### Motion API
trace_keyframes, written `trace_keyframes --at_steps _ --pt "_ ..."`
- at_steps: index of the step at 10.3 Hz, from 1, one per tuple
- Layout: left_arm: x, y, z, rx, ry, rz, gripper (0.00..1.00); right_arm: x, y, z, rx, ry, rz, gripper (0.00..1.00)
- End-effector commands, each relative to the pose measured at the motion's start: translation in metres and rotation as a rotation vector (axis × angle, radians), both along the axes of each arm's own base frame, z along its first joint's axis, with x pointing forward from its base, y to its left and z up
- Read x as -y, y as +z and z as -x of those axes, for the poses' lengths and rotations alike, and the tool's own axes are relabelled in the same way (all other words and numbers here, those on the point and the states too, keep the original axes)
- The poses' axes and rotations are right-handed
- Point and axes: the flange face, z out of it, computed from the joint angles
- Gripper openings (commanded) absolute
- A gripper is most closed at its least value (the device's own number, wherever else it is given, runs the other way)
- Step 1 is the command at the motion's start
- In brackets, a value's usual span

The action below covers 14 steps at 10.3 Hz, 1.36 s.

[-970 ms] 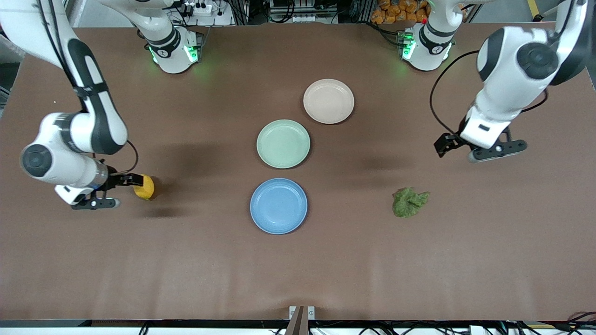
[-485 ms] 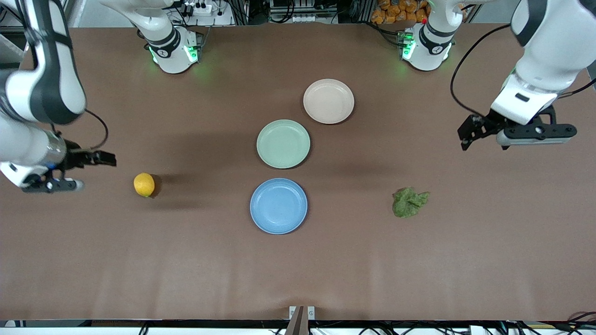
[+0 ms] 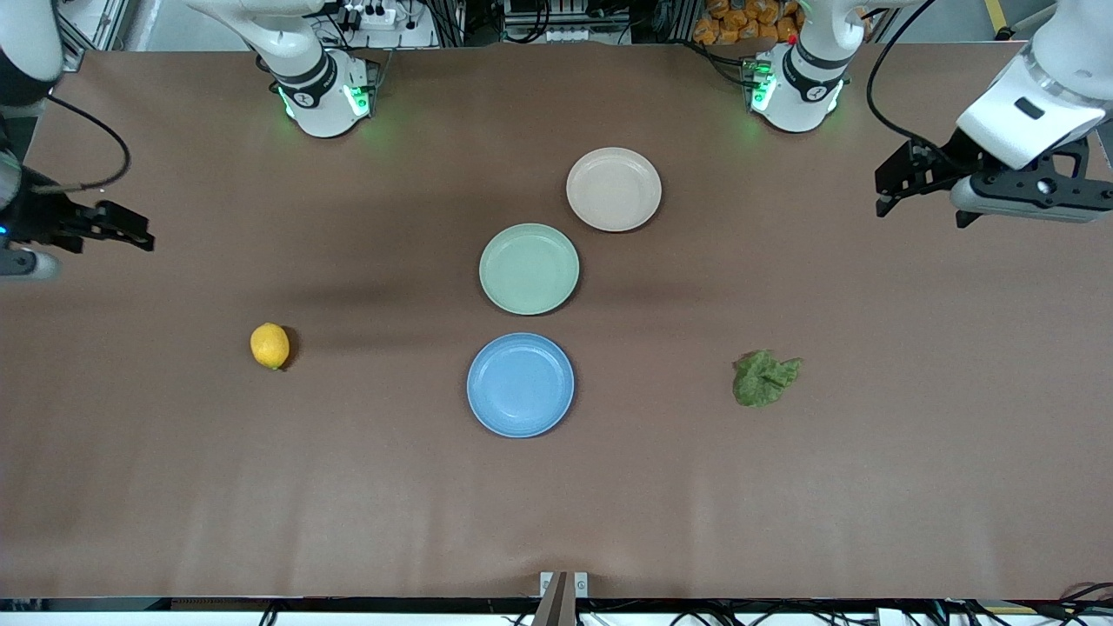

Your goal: Pick lemon and lettuce from blue and beige plates

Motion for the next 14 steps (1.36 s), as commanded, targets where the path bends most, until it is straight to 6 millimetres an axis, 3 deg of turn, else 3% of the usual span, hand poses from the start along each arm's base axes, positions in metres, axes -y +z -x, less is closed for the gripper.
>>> trace_keyframes --at_steps 1,3,7,14 --pt "-0.001 0.008 -0.019 -0.064 -0.029 0.021 1.00 0.005 0.052 0.003 0.016 -0.010 0.001 1.00" --pt "-0.001 0.017 -0.022 -0.061 -0.028 0.019 1.00 0.010 0.071 0.010 0.013 -0.017 -0.001 1.00" --pt "-0.013 0.023 -0.020 -0.044 0.108 -0.015 1.00 0.011 0.075 0.007 0.050 -0.025 -0.011 1.00" --pt "-0.013 0.023 -0.021 -0.036 0.102 -0.031 1.00 0.005 0.075 -0.002 0.094 -0.018 -0.007 1.00"
